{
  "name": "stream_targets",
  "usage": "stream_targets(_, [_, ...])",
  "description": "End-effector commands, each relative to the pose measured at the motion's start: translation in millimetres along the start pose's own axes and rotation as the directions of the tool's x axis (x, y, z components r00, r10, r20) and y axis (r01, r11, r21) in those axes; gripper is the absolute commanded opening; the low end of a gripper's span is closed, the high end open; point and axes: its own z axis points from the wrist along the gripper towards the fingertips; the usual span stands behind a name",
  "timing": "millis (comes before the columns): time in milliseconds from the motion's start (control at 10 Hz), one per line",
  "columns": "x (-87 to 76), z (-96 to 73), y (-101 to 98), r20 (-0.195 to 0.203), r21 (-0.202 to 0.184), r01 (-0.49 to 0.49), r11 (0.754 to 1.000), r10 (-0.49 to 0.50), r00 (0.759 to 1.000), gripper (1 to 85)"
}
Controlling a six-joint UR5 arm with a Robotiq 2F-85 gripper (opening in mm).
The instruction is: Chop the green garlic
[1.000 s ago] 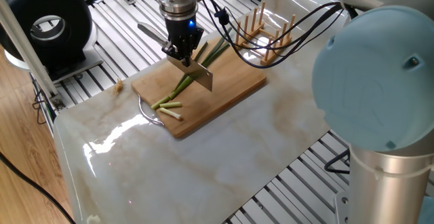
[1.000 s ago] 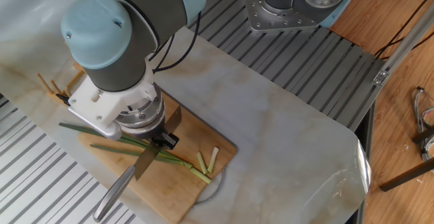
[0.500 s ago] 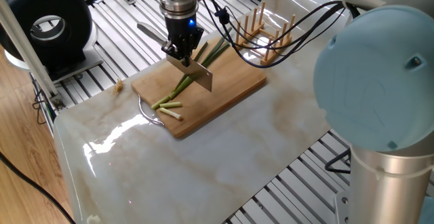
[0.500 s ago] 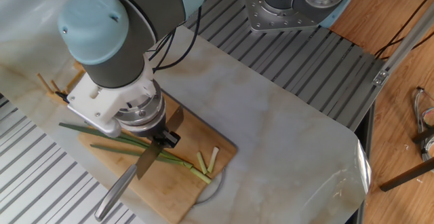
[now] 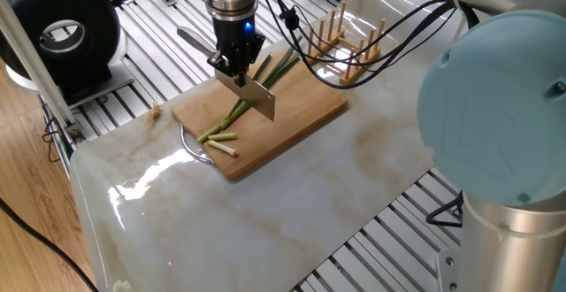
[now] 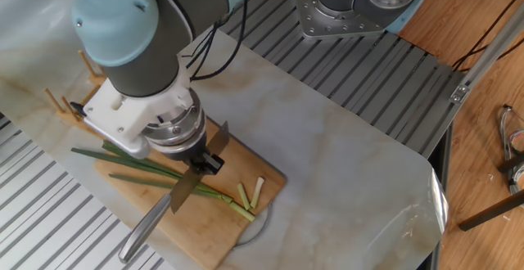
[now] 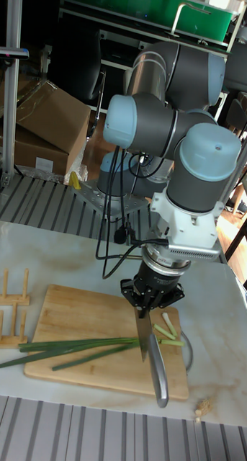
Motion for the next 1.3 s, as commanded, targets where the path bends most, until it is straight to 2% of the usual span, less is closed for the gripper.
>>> stream_targets(0, [7.8, -7.3, 20.4, -0.011, -0.054, -0.036, 0.998, 0.035, 0.999, 1.3])
stream_targets(200, [6.3, -14.0, 29.9, 0.008, -0.075, -0.058, 0.995, 0.059, 0.998, 1.3])
stream_targets(300, [1.1, -16.6, 30.2, 0.034, -0.067, -0.057, 0.996, 0.06, 0.998, 1.3])
stream_targets(600, [1.5, -11.8, 26.6, 0.044, 0.008, -0.086, 0.996, 0.085, 0.995, 1.3])
stream_targets(700, [-0.3, -11.6, 29.6, 0.051, 0.012, -0.098, 0.995, 0.097, 0.994, 1.3])
stream_targets(900, [-4.5, -9.1, 31.5, 0.056, -0.004, -0.105, 0.994, 0.105, 0.993, 1.3])
stream_targets(1100, [2.2, -9.0, 31.0, 0.032, 0.001, -0.088, 0.996, 0.088, 0.996, 1.3])
stream_targets(1200, [1.9, -9.0, 35.8, 0.032, -0.017, -0.061, 0.998, 0.062, 0.998, 1.3])
